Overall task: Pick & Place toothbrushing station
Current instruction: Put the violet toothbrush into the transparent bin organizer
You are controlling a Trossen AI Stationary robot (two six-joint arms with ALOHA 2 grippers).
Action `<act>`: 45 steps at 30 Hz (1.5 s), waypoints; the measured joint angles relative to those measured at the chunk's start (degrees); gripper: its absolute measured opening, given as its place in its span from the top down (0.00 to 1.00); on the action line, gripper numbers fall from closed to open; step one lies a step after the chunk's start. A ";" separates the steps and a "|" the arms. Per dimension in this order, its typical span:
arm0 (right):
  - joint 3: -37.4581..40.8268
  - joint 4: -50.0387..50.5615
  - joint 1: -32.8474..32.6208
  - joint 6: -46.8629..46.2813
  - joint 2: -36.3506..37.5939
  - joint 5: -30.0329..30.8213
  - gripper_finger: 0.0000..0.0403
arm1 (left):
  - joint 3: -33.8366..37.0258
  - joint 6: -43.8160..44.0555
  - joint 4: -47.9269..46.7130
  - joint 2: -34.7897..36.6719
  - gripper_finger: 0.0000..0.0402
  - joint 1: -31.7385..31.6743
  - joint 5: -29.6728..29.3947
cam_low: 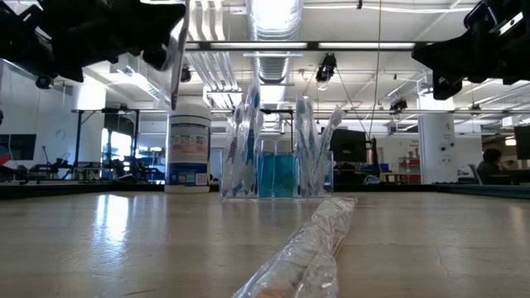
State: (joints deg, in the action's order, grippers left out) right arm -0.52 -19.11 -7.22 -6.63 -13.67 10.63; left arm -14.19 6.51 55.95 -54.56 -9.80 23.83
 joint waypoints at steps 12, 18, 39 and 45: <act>-0.01 -1.13 0.00 2.73 0.02 0.04 0.98 | -4.83 -0.35 -1.51 -0.83 1.00 -3.68 3.46; -0.01 -1.03 0.00 2.72 0.00 0.04 0.98 | -5.72 -0.92 -1.62 -4.01 1.00 -7.17 4.01; 0.00 -0.81 0.00 2.13 -0.09 0.06 0.98 | -11.07 0.61 24.25 -31.46 1.00 -7.03 -4.28; 0.00 -0.73 0.00 1.43 -0.40 0.04 0.98 | -12.26 1.33 24.04 -37.73 1.00 -7.39 -15.51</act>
State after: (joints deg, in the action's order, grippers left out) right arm -0.53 -19.85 -7.22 -5.20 -14.07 10.68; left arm -26.46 7.83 79.99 -92.29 -17.19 8.31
